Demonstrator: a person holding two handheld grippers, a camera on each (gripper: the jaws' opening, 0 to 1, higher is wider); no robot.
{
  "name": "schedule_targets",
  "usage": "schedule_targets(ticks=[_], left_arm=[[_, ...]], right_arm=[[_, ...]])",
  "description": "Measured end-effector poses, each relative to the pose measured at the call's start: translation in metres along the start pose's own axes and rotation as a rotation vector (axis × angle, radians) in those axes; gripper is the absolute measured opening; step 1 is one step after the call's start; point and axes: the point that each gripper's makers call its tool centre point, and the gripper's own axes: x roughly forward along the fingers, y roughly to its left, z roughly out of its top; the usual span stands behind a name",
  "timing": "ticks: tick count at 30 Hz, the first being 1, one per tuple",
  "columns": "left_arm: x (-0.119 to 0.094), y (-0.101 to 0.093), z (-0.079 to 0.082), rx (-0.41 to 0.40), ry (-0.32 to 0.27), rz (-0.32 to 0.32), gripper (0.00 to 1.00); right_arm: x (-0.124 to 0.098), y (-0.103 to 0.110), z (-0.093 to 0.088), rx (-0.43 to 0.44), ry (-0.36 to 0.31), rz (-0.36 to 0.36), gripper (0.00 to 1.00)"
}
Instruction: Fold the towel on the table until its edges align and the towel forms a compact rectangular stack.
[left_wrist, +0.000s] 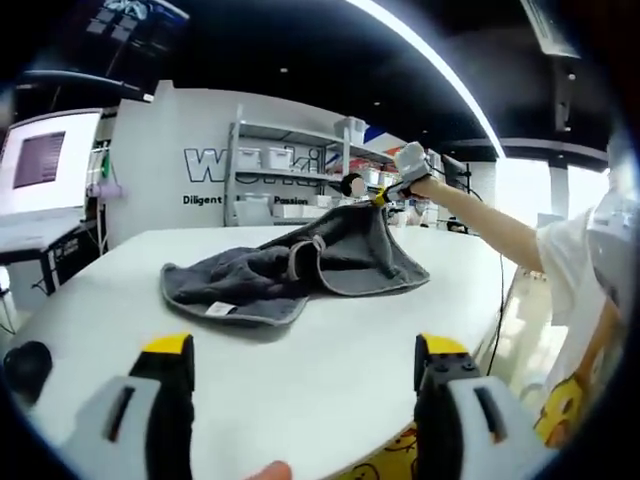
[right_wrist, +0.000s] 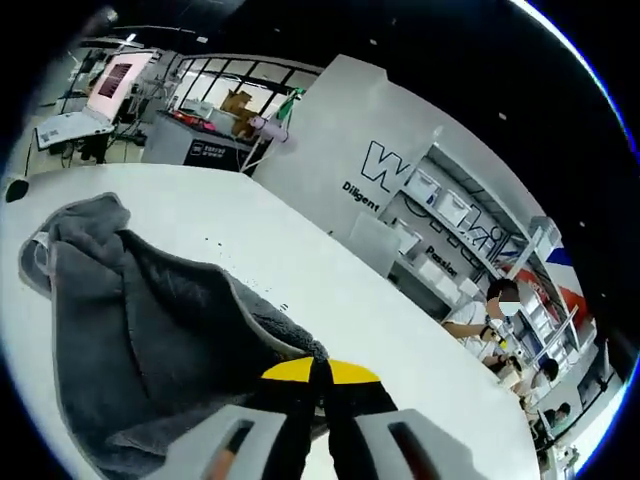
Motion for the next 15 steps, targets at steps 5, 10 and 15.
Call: schedule_targets(ticks=[5,10,15], left_arm=[[0.0,0.003,0.0,-0.003,0.003,0.008,0.95],[0.001,0.004,0.0,-0.012,0.001,0.016,0.95],[0.001,0.006,0.001,-0.022,-0.002,0.025,0.95]], right_arm=[[0.02,0.003,-0.018,0.025,0.037,0.007,0.03],[0.039,0.008,-0.037,0.029,0.087,0.016,0.03],[0.056,0.011,-0.055,0.037,0.134,0.028,0.03]])
